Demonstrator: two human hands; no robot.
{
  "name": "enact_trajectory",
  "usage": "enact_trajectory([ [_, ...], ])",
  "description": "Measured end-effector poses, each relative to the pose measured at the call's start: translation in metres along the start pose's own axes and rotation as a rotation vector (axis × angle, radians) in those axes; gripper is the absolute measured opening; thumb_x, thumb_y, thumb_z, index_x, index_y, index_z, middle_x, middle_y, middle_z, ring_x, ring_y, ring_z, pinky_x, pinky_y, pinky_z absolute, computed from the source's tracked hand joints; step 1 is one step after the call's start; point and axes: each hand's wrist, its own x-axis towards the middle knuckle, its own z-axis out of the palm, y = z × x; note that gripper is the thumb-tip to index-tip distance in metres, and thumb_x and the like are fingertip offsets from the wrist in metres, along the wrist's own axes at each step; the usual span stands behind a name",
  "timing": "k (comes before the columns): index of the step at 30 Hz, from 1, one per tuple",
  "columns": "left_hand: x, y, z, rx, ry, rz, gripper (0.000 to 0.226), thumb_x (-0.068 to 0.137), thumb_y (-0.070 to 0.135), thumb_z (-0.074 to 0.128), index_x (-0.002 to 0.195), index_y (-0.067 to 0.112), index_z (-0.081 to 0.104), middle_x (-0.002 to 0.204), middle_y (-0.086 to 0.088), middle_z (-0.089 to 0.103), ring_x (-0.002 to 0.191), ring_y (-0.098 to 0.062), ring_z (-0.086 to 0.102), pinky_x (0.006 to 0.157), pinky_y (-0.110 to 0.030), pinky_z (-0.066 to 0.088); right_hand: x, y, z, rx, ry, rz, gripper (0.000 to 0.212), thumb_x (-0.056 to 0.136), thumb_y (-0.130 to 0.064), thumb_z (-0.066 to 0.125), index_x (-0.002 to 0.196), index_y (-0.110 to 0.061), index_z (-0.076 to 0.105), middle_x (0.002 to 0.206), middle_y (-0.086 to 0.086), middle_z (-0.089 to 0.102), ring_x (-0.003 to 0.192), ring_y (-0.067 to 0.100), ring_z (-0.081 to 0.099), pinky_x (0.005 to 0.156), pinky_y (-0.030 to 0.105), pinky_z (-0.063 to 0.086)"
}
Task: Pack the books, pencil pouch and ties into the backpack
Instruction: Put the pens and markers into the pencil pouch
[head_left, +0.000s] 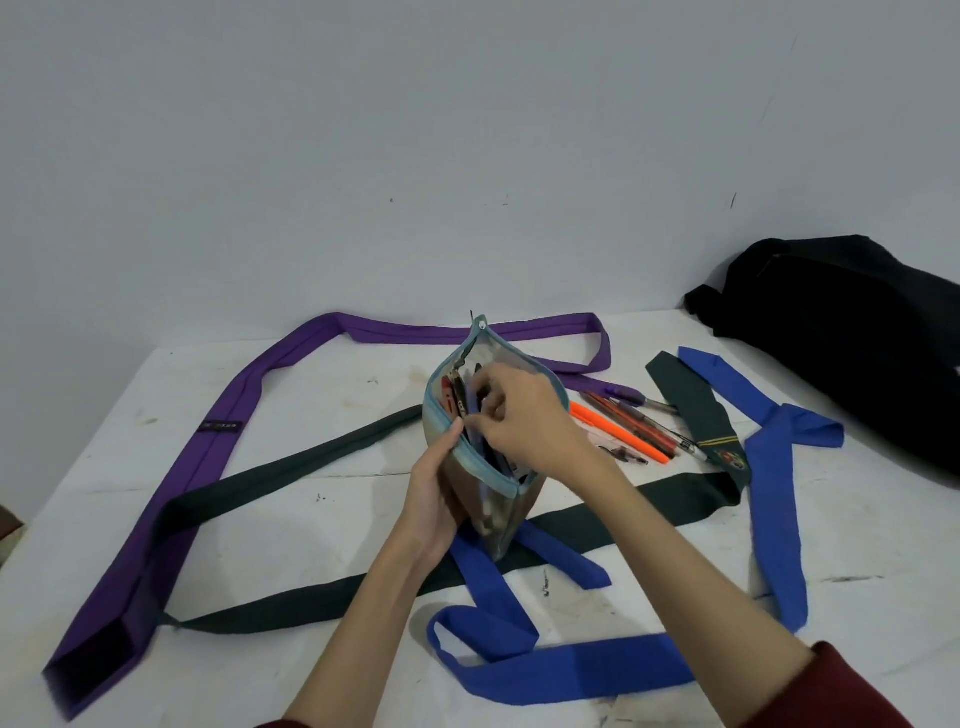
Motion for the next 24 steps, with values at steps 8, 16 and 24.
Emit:
enact_trajectory([
  [8,0.001,0.001,-0.001,0.017,0.02,-0.021,0.044,0.076,0.034,0.059,0.117,0.017,0.061,0.11,-0.01,0.069,0.105,-0.027,0.063,0.094,-0.042,0.047,0.007,0.035,-0.027,0.122,0.417,0.078,0.025,0.09,0.0,0.052,0.11,-0.011,0.062,0.094,0.004,0.057,0.078,0.012,0.053,0.065,0.012,0.044],
  [16,0.001,-0.001,-0.003,0.023,0.035,-0.028,0.049,0.074,0.036,0.06,0.12,0.018,0.06,0.109,-0.008,0.07,0.104,-0.024,0.064,0.09,-0.038,0.049,0.0,0.111,-0.008,-0.234,0.101,0.39,0.039,0.09,-0.007,0.055,0.128,-0.01,0.051,0.129,0.011,0.053,0.123,0.027,0.042,0.097,0.035,0.039],
  [24,0.002,-0.002,-0.004,0.023,0.028,-0.022,0.046,0.074,0.036,0.06,0.117,0.021,0.06,0.102,-0.005,0.072,0.102,-0.023,0.064,0.095,-0.041,0.047,-0.003,0.115,0.008,-0.464,0.029,0.329,0.033,0.09,-0.007,0.054,0.123,-0.007,0.048,0.127,0.011,0.051,0.117,0.023,0.043,0.096,0.029,0.04],
])
